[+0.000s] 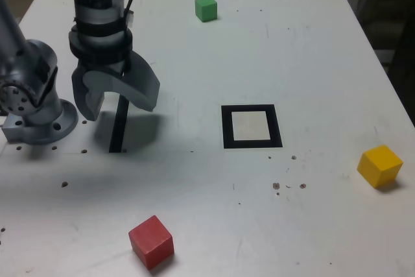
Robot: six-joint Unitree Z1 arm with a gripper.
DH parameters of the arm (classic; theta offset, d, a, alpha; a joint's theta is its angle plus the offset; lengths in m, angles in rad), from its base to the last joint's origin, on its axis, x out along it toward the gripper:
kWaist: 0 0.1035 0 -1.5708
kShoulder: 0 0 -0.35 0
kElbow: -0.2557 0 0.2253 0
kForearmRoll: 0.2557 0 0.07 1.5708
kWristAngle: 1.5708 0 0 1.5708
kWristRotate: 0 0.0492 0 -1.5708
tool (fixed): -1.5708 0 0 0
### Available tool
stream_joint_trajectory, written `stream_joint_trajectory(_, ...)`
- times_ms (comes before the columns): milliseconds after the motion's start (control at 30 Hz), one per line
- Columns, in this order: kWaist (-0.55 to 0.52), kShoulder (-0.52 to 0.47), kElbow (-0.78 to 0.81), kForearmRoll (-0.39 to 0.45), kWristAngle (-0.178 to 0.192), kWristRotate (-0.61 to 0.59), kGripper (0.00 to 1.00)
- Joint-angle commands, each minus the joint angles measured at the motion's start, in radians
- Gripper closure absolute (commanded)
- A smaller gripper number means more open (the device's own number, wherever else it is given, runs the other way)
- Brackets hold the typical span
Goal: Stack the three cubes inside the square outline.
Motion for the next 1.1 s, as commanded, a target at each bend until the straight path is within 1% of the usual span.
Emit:
stream_joint_trajectory(0,0.002,0.002,0.0,0.001,0.001,-0.001,0.0)
stream_joint_trajectory(367,0.002,0.0,-0.003,0.007,0.0,-0.002,0.0)
stream_joint_trajectory(533,-0.009,-0.001,-0.011,0.019,-0.007,-0.007,0.0)
stream_joint_trajectory(667,-0.053,-0.005,-0.043,0.053,-0.013,-0.027,0.0)
stream_joint_trajectory(867,-0.13,-0.007,-0.12,0.134,-0.018,-0.072,0.0)
stream_joint_trajectory(1067,-0.189,-0.005,-0.151,0.162,-0.042,-0.105,0.0)
